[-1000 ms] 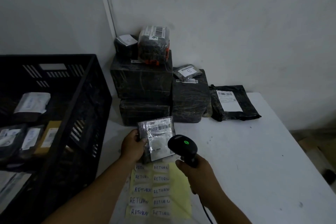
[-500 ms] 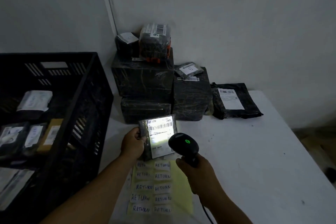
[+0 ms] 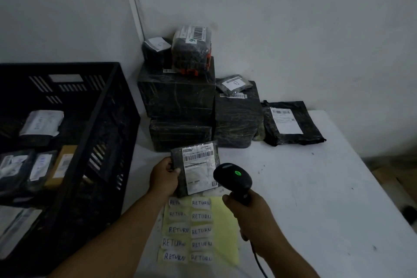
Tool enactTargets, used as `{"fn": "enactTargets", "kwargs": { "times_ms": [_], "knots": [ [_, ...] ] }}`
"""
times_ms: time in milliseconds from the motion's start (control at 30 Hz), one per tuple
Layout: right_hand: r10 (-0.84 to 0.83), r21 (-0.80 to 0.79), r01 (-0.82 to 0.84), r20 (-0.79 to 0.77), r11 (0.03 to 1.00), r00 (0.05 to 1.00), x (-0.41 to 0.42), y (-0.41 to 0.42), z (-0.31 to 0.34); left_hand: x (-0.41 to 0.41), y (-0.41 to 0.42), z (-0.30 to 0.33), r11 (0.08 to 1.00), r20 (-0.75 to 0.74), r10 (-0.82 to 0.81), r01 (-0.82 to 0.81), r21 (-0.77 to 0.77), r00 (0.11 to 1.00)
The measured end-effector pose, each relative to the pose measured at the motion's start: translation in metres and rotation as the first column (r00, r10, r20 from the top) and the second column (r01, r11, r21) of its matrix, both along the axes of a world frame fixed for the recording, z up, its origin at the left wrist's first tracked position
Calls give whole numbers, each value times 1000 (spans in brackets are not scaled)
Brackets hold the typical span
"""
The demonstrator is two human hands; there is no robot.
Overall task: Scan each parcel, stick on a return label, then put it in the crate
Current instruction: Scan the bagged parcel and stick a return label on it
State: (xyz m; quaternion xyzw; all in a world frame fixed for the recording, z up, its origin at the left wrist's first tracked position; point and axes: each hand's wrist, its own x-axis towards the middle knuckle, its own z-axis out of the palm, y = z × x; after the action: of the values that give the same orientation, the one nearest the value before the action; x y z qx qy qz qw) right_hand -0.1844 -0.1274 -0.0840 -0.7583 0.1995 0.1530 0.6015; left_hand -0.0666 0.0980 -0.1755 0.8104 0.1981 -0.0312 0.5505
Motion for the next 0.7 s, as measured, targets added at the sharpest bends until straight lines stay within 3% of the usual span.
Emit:
{"fn": "enactTargets", "kwargs": {
  "times_ms": [100, 300, 500, 700],
  "knots": [
    [-29, -43, 30, 20, 999, 999, 2, -3, -9, 1, 0, -1, 1000, -3, 9, -9, -3, 1000],
    [-161, -295, 171, 60, 940, 985, 13, -25, -52, 2, 3, -10, 999, -56, 35, -35, -6, 998],
    [-130, -525, 127, 30, 841, 991, 28, -43, -84, 4, 9, -24, 997, -115, 52, -45, 64, 992],
    [-100, -594, 77, -6, 800, 995, 35, -48, -93, 7, 9, -24, 996, -125, 25, -14, 89, 992]
  ]
}}
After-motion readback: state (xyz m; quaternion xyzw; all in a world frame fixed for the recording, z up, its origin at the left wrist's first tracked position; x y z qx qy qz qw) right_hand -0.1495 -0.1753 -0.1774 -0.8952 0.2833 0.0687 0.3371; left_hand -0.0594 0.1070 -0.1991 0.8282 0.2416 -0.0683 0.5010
